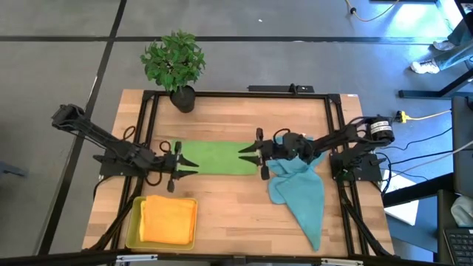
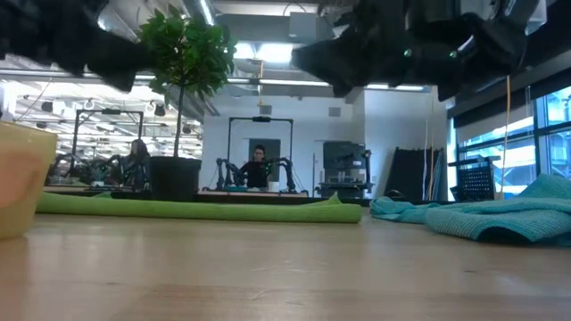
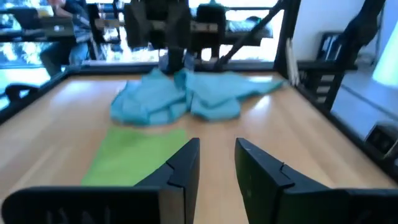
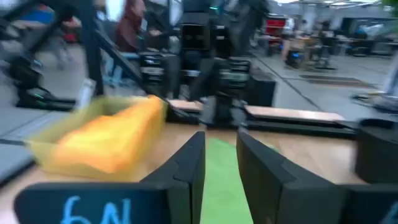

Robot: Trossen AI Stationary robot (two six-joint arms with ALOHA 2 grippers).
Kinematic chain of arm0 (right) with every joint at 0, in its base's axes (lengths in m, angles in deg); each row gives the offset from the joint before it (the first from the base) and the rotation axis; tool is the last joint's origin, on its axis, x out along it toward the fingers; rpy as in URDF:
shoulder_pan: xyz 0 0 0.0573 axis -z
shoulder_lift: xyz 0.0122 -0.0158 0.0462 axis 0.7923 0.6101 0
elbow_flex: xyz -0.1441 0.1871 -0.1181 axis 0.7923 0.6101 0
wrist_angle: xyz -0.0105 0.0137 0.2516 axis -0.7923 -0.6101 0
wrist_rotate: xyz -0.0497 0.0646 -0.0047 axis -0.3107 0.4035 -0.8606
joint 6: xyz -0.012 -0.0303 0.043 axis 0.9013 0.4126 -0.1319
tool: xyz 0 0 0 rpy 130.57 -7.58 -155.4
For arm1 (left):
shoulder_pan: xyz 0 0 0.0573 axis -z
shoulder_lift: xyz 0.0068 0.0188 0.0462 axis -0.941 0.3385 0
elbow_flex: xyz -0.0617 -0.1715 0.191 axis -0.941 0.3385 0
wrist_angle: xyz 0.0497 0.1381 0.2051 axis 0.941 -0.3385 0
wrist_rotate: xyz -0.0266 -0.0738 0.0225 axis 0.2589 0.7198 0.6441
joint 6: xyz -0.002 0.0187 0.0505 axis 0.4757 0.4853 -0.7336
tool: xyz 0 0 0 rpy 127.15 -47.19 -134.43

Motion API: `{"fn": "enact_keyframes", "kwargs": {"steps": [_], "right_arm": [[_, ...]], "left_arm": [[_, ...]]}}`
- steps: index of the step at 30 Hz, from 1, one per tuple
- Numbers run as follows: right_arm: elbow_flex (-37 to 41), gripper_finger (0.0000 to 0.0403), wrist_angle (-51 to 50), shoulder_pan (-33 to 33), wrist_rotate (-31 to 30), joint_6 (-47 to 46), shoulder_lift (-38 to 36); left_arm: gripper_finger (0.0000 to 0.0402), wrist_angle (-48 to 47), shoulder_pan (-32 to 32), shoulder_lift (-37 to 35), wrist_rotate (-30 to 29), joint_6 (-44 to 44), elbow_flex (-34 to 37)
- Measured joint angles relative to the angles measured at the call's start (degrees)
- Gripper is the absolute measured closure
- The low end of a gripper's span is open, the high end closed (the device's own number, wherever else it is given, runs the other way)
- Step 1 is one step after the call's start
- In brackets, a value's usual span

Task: Fold microfiber towels
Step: Fold the green microfiber cloth

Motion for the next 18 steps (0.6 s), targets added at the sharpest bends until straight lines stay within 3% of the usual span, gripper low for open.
{"fn": "enact_keyframes", "kwargs": {"steps": [5,8,12,18], "right_arm": [[-1.5,0.0309,-0.2,3.0,2.0,0.2,1.2],[-1.5,0.0309,-1.0,4.0,5.8,-1.6,2.0],[-1.3,0.0309,-3.6,3.9,6.7,-2.6,2.3],[-1.4,0.0309,2.0,3.9,6.5,-0.1,2.3]], "left_arm": [[0.0309,1.9,0.0,-0.2,-6.4,-0.2,1.6],[0.0309,1.8,0.0,-0.1,-8.1,-3.0,1.6],[0.0309,1.8,-0.1,-0.1,-10.7,-6.6,1.6],[0.0309,1.7,-0.1,-0.1,-10.9,-8.1,1.6]]}}
